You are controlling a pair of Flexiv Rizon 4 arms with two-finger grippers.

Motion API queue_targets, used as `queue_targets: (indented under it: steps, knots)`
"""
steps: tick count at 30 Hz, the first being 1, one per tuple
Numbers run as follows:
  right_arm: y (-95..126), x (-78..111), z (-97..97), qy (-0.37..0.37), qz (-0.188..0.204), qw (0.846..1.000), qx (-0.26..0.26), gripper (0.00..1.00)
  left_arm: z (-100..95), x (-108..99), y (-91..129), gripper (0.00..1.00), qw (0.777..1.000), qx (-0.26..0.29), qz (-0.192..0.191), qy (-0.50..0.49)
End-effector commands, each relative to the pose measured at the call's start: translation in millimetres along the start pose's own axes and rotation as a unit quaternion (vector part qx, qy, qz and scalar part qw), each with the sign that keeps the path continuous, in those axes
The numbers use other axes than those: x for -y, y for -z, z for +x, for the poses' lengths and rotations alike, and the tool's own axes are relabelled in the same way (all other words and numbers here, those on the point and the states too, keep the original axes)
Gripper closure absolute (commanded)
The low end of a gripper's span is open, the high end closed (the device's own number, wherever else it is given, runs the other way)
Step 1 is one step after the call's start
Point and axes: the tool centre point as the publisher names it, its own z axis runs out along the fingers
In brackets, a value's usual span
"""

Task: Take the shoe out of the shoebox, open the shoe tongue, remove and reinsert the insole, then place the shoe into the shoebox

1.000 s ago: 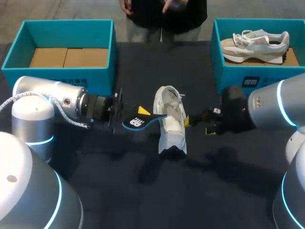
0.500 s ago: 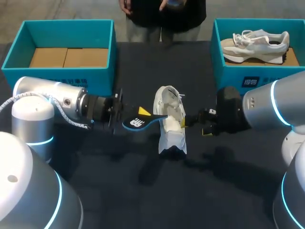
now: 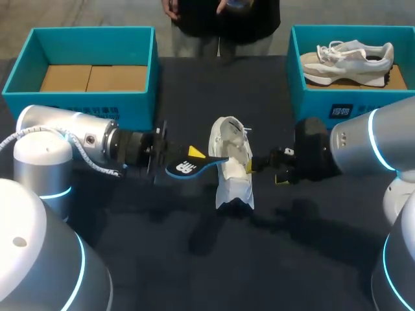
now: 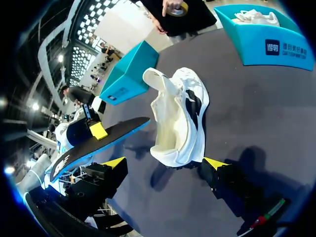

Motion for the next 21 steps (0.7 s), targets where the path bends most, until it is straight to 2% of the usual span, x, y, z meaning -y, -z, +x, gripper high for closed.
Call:
queue_targets:
  steps: [1, 7, 21]
  knots:
    - [-0.8, 1.6, 0.8, -0.001, -0.002, 1.0, 0.001, 0.0, 0.1, -0.1, -0.5, 1.0, 1.0, 0.0, -0.001, 0.0]
    - [0.3, 1.7, -0.1, 0.0, -0.002, 1.0, -0.007, 0.0, -0.4, -0.7, -0.5, 1.0, 1.0, 0.002, 0.0, 0.001]
    - [45.2, 6.6, -28.2, -0.006, -0.01, 1.0, 0.005, 0.0, -0.8, -2.4, -1.3, 1.0, 1.0, 0.003, 0.0, 0.001]
